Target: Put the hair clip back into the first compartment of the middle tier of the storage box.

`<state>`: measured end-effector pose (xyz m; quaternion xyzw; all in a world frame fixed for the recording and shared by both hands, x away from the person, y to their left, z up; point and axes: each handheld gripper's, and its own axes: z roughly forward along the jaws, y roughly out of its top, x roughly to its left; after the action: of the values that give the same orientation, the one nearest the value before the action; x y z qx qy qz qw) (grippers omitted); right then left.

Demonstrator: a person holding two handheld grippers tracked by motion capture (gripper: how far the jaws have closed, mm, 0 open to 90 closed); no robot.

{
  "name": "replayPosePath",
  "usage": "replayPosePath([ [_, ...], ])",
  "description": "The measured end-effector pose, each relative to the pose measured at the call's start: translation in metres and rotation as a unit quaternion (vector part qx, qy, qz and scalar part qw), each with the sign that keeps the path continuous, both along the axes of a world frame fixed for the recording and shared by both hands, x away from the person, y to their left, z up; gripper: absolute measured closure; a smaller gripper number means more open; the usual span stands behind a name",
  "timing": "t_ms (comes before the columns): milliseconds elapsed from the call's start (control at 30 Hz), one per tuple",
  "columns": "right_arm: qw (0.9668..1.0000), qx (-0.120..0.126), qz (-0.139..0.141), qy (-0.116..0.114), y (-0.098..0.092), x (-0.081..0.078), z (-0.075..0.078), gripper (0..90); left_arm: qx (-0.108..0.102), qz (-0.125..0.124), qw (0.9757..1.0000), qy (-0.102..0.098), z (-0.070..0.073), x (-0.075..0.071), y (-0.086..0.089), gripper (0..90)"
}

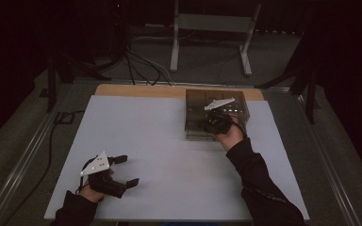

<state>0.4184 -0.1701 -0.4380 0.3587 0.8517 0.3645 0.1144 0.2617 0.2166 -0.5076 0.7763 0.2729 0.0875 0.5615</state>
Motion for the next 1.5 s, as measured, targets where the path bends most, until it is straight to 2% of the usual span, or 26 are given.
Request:
replayPosePath([
  [267,0.9999,-0.008,-0.003,0.013,0.005,0.008,-0.009,78.4,0.004,-0.001,1.0,-0.001,0.0,0.0,-0.001,0.7],
  [567,0.9995,-0.021,0.003,0.023,0.013,0.01,-0.018,78.2,0.0,-0.001,1.0,0.0,0.0,0.0,0.0,0.7],
  [800,0.9993,-0.021,0.001,0.029,0.014,0.011,-0.022,77.8,0.001,-0.001,1.0,0.0,0.0,0.0,0.0,0.7],
  [900,0.9994,-0.009,-0.004,0.032,0.012,0.012,-0.021,69.8,0.0,-0.002,1.0,-0.001,0.0,0.0,0.0,0.7],
  [1067,0.9995,-0.004,-0.004,0.032,0.011,0.011,-0.019,60.2,0.0,-0.001,1.0,0.0,0.0,0.0,0.0,0.7],
  [1267,0.9996,0.012,-0.009,0.022,0.009,0.006,-0.013,45.3,0.003,-0.003,1.0,0.0,0.0,0.0,-0.001,0.7],
  [1500,0.9994,0.022,-0.017,0.022,0.007,0.001,-0.009,35.9,0.0,-0.003,1.0,-0.002,0.001,0.0,-0.001,0.7],
])
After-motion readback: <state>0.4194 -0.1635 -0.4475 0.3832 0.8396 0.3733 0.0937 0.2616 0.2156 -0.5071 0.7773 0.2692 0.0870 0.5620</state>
